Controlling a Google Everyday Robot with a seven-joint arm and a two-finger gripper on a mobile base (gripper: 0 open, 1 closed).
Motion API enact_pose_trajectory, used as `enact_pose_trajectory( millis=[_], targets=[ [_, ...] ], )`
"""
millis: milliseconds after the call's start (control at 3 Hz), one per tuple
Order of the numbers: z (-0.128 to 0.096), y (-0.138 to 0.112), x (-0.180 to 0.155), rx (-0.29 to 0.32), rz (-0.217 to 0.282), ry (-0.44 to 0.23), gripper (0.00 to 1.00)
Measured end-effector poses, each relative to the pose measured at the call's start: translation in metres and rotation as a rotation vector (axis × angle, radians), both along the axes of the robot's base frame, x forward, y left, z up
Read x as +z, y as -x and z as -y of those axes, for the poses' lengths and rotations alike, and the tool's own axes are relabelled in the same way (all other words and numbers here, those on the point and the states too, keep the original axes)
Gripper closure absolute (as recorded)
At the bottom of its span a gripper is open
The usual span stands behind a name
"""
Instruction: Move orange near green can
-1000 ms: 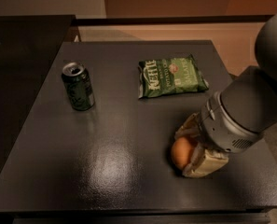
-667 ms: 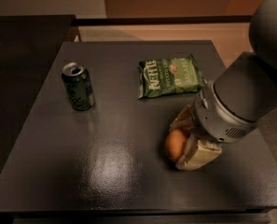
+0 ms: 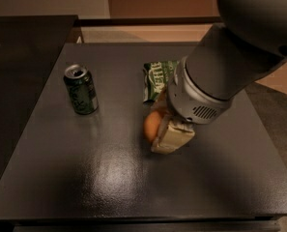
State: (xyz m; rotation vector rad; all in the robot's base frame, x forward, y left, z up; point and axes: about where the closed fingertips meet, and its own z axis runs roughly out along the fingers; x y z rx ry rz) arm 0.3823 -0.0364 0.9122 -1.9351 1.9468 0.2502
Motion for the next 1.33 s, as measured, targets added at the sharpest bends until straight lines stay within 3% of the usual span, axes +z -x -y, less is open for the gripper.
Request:
enact_pose_trajectory(
  millis=[333, 667, 1000, 1333],
  targets=[
    [-0.014, -0.006, 0.010, -0.018, 0.015, -0.007, 1.00],
    [-0.069, -0.040, 0.000, -0.035, 0.025, 0.007, 1.00],
    [-0.103, -0.069, -0.030, -0.069, 0.008, 0.029, 1.00],
    [-0.110, -0.079, -0.045, -0.086, 0.008, 0.034, 0.96]
  ],
)
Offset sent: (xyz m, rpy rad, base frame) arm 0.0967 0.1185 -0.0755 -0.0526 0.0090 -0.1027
